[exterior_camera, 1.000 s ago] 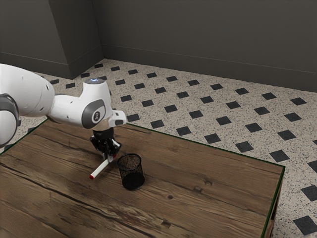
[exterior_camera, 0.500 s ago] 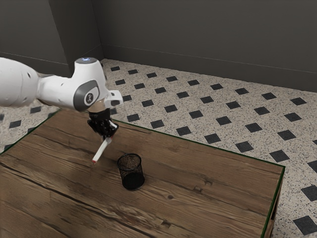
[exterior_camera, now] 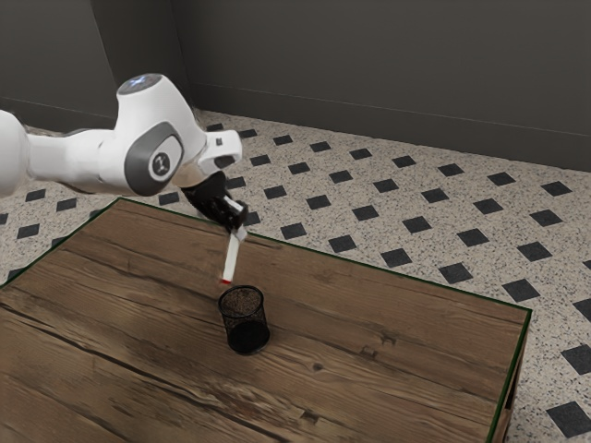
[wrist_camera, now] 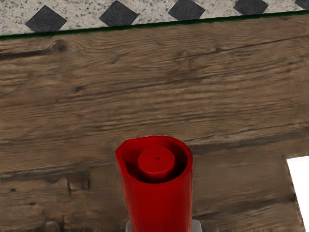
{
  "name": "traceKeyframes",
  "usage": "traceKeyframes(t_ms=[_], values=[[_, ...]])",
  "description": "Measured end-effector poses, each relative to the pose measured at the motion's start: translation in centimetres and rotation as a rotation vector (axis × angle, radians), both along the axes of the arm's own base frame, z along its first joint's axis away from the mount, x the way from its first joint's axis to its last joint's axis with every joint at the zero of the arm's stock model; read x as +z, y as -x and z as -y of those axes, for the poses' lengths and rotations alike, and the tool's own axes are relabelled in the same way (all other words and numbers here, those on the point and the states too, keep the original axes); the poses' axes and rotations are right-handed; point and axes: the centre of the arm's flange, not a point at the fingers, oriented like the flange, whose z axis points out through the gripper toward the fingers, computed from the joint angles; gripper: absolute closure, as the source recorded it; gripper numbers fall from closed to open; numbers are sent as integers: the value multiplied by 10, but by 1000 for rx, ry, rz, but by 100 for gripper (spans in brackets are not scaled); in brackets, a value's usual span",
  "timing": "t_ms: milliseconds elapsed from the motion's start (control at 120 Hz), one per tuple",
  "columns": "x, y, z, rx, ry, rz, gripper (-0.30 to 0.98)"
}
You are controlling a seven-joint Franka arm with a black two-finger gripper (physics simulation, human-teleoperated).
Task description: Put the marker into the pen holder.
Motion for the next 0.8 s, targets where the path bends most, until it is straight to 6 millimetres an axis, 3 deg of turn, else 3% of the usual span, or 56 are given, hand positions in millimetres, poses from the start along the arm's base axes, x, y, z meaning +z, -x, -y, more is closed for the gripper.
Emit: traceKeyframes(t_ms=[117,267,500,717,800], values=[[-14,17,0,-30,7,41,79],[-17,16,2,-64,-2,103,79],[-39,20,6,-102,-12,126,77],[-75,22,29,-164,-18,102,76],[-77,22,32,-185,-18,105,57]])
